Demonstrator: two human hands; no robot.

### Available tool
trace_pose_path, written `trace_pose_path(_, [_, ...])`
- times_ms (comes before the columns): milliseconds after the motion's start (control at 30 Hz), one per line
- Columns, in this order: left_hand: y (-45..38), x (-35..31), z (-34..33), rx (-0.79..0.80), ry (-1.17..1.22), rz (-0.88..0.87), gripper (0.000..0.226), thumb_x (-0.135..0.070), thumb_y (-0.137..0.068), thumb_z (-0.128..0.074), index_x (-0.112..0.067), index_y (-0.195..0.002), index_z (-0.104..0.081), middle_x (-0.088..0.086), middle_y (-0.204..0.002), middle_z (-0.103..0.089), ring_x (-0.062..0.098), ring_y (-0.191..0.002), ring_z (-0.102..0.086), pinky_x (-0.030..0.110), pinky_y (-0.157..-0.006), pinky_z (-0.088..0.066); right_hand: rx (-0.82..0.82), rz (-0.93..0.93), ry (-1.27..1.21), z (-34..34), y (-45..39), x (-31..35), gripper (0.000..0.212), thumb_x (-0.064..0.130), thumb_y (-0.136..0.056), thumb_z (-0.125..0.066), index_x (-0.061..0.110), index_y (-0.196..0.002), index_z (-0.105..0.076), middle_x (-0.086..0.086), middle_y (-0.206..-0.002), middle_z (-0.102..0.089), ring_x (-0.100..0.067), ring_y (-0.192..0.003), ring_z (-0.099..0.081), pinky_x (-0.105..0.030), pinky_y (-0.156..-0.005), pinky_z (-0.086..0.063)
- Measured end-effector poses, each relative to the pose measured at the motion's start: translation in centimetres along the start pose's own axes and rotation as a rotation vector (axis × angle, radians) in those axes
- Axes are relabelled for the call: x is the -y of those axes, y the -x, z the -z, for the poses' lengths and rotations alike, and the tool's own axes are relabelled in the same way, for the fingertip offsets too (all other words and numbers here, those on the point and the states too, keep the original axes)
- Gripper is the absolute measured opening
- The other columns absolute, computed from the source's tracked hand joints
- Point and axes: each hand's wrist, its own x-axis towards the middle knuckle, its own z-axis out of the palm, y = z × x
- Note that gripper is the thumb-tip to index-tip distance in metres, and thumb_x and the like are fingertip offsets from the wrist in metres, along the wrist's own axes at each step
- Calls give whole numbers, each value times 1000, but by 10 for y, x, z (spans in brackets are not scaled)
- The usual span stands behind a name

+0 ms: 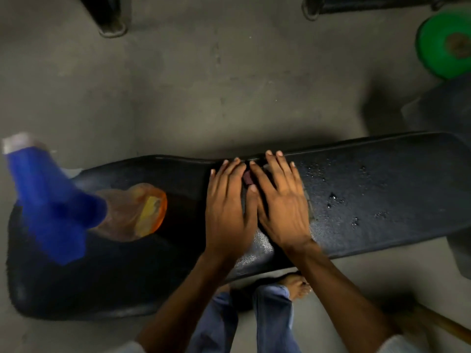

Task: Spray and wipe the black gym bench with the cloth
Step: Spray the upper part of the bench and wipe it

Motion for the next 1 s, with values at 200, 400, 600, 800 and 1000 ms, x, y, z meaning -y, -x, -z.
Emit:
trace_pose_path(200, [-9, 2, -31, 147, -140, -148, 54, -25, -109, -46, 0, -157, -46, 15, -169, -40, 27, -162, -30, 53, -134, -17, -44, -172, 30, 9, -1, -52, 52, 45, -114, -39, 25, -160, -51, -11, -174, -36, -30, -167, -22, -53, -134, -23])
trace_pose_path(400, [-5, 9, -46, 227, -268, -162, 55, -24, -104, -53, -4, -155, -49, 12, -169, -41, 26, -162, -28, 58, -133, -17, -77, -337, 46, 24, 12, -79, 54, 46, -113, -37, 27, -163, -47, -9, -176, -33, -31, -167, -19, -53, -135, -20])
trace_pose_path(600, [-9, -3, -63, 221, -312, -131, 56, -23, -105, -47, -4, -158, -45, 12, -171, -38, 26, -163, -25, 55, -135, -11, -65, -116, 42, 8, -15, -69, 50, 42, -114, -40, 24, -158, -54, -9, -170, -44, -33, -165, -26, -55, -132, -26])
trace_pose_path(800, [-14, -17, -79, 216, -438, -128, 55, -28, -108, -39, -6, -159, -45, 11, -172, -36, 26, -164, -24, 59, -134, -13, -49, -302, 76, 32, -19, -128, 53, 45, -115, -33, 28, -164, -45, -6, -175, -35, -31, -168, -17, -52, -136, -18])
trace_pose_path(1000, [-16, -37, -91, 143, -351, -109, 52, -26, -109, -42, -4, -156, -48, 12, -169, -40, 25, -162, -26, 55, -135, -15, -61, -318, 35, 31, 23, -125, 50, 41, -113, -42, 27, -159, -52, -7, -173, -40, -36, -166, -23, -59, -133, -23])
